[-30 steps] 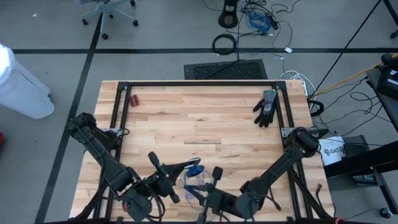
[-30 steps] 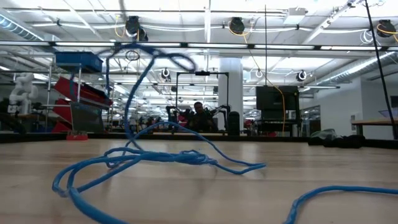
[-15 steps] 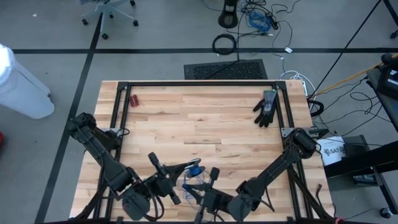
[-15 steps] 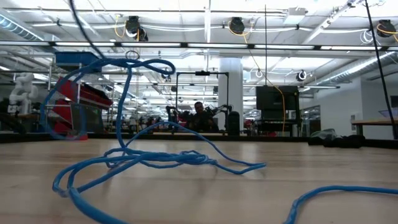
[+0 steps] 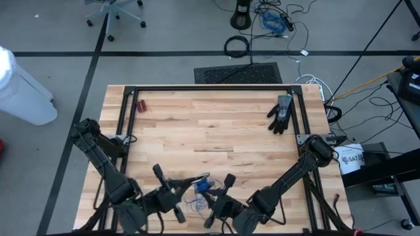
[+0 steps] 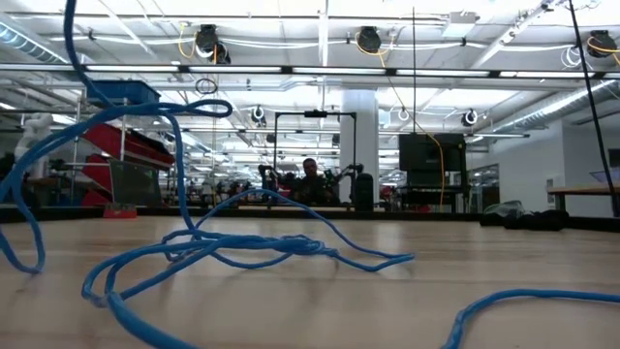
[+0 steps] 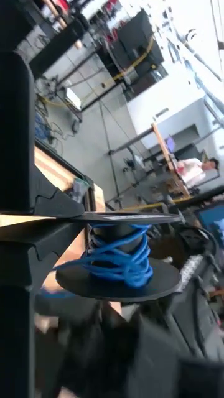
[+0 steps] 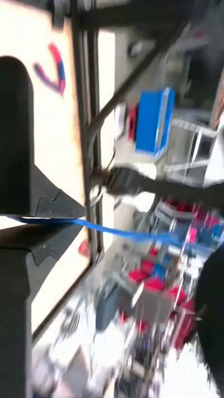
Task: Coil cords
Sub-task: Coil the blue wire onto a spool
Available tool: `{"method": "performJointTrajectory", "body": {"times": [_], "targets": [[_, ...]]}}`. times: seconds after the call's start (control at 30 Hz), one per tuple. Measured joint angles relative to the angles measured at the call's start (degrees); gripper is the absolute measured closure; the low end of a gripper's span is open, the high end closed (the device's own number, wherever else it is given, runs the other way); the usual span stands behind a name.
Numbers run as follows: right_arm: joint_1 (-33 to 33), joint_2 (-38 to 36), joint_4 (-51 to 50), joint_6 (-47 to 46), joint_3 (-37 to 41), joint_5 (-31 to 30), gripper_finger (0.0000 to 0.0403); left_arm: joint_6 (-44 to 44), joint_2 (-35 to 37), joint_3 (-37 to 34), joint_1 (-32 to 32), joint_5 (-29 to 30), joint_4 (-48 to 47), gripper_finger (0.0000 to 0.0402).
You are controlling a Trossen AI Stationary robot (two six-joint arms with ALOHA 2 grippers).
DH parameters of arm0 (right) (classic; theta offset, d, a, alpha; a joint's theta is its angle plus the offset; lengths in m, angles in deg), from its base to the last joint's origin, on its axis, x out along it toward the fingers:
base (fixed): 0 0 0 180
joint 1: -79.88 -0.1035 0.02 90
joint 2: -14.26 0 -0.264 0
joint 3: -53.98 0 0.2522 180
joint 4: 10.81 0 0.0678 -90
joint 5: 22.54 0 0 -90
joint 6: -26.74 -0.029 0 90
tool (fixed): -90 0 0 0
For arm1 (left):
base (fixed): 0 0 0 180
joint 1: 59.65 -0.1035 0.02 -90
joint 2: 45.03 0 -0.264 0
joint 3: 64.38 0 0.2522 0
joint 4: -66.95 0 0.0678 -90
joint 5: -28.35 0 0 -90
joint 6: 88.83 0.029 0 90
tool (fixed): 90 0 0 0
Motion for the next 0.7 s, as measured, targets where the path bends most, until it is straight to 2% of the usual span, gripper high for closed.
{"method": "performJointTrajectory", "body": {"times": [0.1, 0.3, 0.7], "targets": [[-0.6, 0.0, -0.8, 0.4, 0.0, -3.7, 0.0403, 4.3, 0.0, 0.0, 1.8, 0.0, 3.9, 0.0395], [-1.1, -0.5, -1.0, 2.0, 0.0, -4.4, 0.0403, 11.1, 0.0, 0.0, 4.7, 0.2, 11.3, 0.0395], [-1.9, -1.1, -1.0, 3.5, 0.0, -6.8, 0.0402, 11.3, 1.4, 0.0, 9.5, 0.9, 10.5, 0.0395]]}}
